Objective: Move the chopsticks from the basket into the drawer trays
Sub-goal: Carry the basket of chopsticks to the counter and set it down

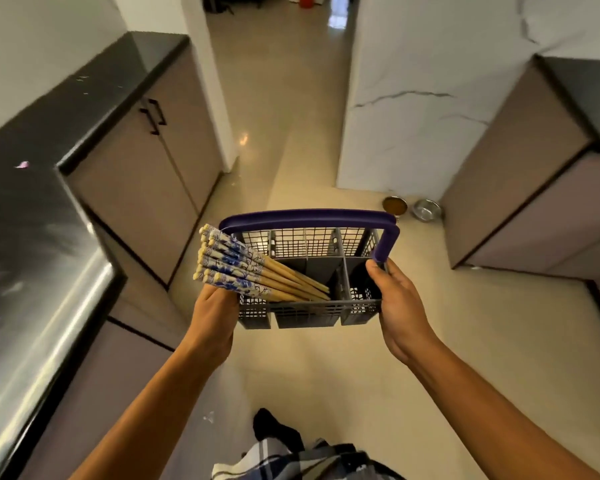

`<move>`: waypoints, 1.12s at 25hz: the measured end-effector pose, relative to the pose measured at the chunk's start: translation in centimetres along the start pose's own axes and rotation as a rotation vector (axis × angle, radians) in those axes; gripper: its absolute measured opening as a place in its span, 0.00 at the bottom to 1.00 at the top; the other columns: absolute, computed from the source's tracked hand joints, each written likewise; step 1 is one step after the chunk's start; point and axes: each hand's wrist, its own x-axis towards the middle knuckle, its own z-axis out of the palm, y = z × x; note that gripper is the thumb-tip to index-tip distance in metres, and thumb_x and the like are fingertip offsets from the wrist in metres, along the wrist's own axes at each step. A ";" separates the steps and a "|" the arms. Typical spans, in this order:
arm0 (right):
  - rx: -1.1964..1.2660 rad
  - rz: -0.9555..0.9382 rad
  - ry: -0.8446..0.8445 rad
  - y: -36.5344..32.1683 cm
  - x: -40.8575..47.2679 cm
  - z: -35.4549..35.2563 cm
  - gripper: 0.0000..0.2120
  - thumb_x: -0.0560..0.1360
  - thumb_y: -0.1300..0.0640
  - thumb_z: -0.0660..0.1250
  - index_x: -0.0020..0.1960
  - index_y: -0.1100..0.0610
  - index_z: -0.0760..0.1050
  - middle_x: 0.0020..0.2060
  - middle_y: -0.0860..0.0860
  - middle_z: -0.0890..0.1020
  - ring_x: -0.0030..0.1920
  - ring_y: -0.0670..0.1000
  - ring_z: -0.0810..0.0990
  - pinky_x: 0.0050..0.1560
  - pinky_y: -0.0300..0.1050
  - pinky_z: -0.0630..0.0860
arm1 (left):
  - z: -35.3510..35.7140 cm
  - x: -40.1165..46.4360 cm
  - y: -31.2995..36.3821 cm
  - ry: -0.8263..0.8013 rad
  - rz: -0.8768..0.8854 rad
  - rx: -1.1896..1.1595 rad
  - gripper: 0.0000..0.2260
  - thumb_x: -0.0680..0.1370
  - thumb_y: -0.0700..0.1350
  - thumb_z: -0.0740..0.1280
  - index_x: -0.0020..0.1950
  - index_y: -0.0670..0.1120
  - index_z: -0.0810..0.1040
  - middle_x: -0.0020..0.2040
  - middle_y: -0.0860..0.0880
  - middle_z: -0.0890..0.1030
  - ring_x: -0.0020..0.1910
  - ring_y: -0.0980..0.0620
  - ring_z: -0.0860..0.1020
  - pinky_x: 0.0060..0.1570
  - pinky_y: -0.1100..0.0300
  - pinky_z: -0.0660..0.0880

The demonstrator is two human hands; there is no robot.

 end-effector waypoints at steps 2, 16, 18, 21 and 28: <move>0.036 0.008 0.106 0.6 -2.2 -4.9 0.16 0.83 0.53 0.60 0.69 0.48 0.74 0.57 0.45 0.84 0.51 0.40 0.84 0.44 0.35 0.76 | 4.1 -1.4 -1.4 -0.118 -0.024 0.035 0.13 0.84 0.36 0.55 0.49 0.45 0.78 0.47 0.46 0.82 0.48 0.47 0.80 0.54 0.50 0.77; 0.342 -0.024 0.960 3.7 -20.3 -30.2 0.17 0.83 0.52 0.59 0.71 0.48 0.71 0.59 0.46 0.83 0.54 0.43 0.81 0.50 0.41 0.76 | 33.5 -12.2 -9.2 -0.865 -0.075 0.483 0.11 0.82 0.38 0.57 0.55 0.46 0.79 0.54 0.46 0.84 0.56 0.43 0.80 0.63 0.43 0.75; 0.393 -0.027 1.069 3.9 -21.8 -32.1 0.17 0.83 0.52 0.59 0.70 0.49 0.72 0.59 0.47 0.83 0.54 0.44 0.81 0.48 0.40 0.76 | 37.0 -13.6 -9.9 -0.976 -0.070 0.515 0.11 0.82 0.39 0.58 0.55 0.46 0.80 0.54 0.45 0.84 0.56 0.44 0.81 0.63 0.43 0.74; 0.439 -0.028 1.195 4.2 -23.3 -34.4 0.16 0.83 0.53 0.59 0.70 0.49 0.72 0.59 0.48 0.82 0.56 0.45 0.81 0.56 0.47 0.77 | 41.4 -15.4 -11.2 -1.099 -0.073 0.511 0.12 0.82 0.38 0.58 0.52 0.47 0.81 0.52 0.47 0.85 0.54 0.45 0.81 0.59 0.47 0.75; 0.568 -0.062 1.433 3.9 -22.6 -39.6 0.17 0.83 0.52 0.59 0.71 0.51 0.72 0.60 0.52 0.82 0.60 0.51 0.81 0.57 0.48 0.77 | 52.2 -16.7 -12.7 -1.352 -0.108 0.545 0.12 0.83 0.37 0.57 0.53 0.46 0.81 0.48 0.49 0.85 0.47 0.51 0.83 0.50 0.55 0.77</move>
